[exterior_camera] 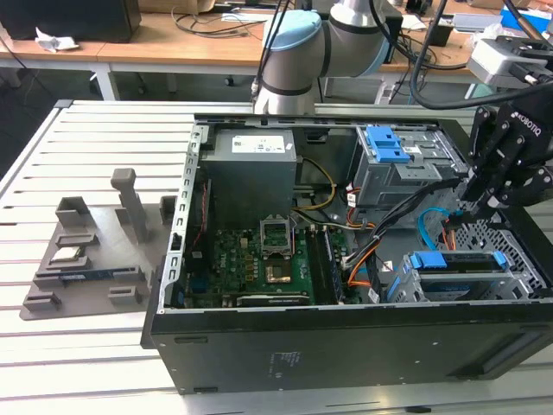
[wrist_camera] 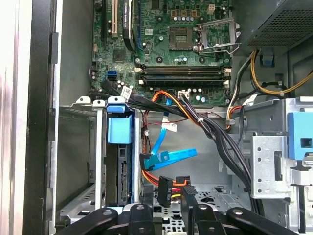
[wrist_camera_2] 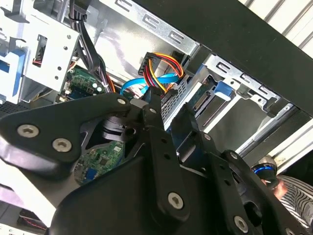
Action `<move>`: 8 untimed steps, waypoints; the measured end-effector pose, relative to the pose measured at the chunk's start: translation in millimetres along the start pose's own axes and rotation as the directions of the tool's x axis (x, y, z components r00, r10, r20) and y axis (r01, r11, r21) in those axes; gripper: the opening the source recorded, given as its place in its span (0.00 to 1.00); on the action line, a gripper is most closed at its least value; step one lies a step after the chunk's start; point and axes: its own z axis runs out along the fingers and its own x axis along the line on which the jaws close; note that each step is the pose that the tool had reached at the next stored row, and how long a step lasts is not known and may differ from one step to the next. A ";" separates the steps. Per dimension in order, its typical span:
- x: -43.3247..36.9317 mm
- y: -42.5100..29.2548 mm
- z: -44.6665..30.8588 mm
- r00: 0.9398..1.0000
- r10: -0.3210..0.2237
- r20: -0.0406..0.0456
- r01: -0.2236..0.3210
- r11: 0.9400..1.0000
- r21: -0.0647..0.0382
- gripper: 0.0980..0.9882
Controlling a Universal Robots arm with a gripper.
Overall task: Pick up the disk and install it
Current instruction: 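Insert the first disk wire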
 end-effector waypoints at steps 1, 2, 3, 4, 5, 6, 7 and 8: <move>0.0 0.0 0.0 1.000 0.000 0.000 0.000 1.000 0.000 0.30; 0.0 0.0 0.0 1.000 0.000 0.000 0.000 1.000 0.000 0.30; -0.1 -0.1 1.2 1.000 0.001 0.000 -0.001 1.000 0.000 0.30; -0.1 -0.2 2.1 1.000 0.001 0.000 -0.001 1.000 0.000 0.30; -0.1 -0.2 2.9 1.000 0.001 0.000 -0.001 1.000 0.000 0.30; -0.1 -0.3 3.4 1.000 0.001 0.000 -0.001 1.000 0.000 0.30; -0.1 -0.3 4.0 1.000 0.001 0.000 -0.001 1.000 0.000 0.30; -0.2 -0.4 5.4 1.000 0.001 0.000 -0.001 1.000 0.000 0.30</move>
